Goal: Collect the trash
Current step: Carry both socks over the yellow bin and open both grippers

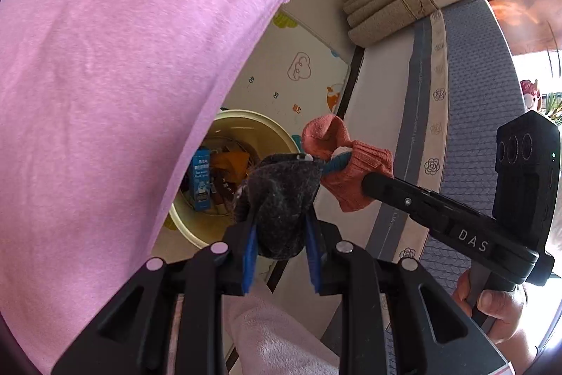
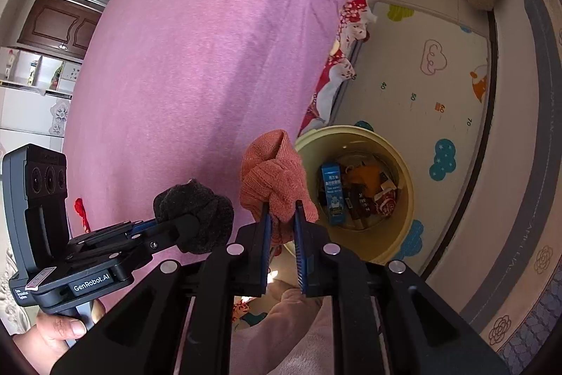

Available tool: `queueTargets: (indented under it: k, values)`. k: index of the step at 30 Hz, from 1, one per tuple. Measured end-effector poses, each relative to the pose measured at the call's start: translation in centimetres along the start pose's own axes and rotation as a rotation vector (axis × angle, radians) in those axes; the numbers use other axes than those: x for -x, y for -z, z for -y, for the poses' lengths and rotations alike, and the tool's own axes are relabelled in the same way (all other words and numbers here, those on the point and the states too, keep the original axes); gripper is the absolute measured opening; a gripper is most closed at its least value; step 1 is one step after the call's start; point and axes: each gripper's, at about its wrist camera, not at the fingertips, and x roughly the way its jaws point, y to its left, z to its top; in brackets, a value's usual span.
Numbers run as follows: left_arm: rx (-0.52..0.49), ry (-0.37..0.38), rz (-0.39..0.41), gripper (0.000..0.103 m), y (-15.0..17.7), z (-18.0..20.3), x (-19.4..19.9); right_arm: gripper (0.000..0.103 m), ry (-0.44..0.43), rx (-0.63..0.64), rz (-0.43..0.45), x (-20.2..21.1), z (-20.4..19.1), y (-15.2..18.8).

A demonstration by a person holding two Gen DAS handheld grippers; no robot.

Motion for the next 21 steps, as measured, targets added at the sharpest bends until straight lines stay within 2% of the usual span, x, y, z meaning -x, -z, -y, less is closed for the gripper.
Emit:
queueTargets:
  k: [8, 14, 15, 16, 17, 18, 19, 20, 21]
  values:
    - [-0.014, -0.038, -0.118, 0.024, -0.4, 0.7, -6.9, 0.013, -0.007, -0.042, -0.073, -3.0, 5.5, 0.3]
    - [-0.005, -0.069, -0.178, 0.026, -0.6, -0.7, -9.6, 0.013, -0.037, -0.066, -0.117, -5.5, 7.2, -0.5]
    - [-0.002, -0.072, -0.185, 0.027, -0.7, -0.9, -9.9, 0.016, -0.045, -0.063, -0.125, -5.8, 7.2, -0.7]
    - [0.003, -0.069, -0.192, 0.029, -0.7, -1.1, -10.1, 0.018, -0.053, -0.061, -0.136, -6.2, 7.3, -0.9]
    - [0.008, -0.064, -0.202, 0.039, -0.8, -1.4, -10.5, 0.02, -0.053, -0.061, -0.145, -6.6, 7.3, -1.0]
    - [0.011, -0.06, -0.218, 0.057, -0.8, -1.5, -10.9, 0.031, -0.054, -0.067, -0.16, -7.0, 7.5, -1.2]
    - [0.006, -0.07, -0.229, 0.064, -0.8, -1.7, -11.3, 0.045, -0.057, -0.072, -0.168, -7.3, 7.7, -1.3]
    - [-0.01, -0.096, -0.232, 0.069, -0.7, -1.8, -11.8, 0.047, -0.054, -0.071, -0.17, -7.6, 7.8, -1.3]
    - [-0.023, -0.117, -0.244, 0.069, -0.5, -2.0, -12.2, 0.046, -0.05, -0.072, -0.176, -7.8, 8.0, -1.4]
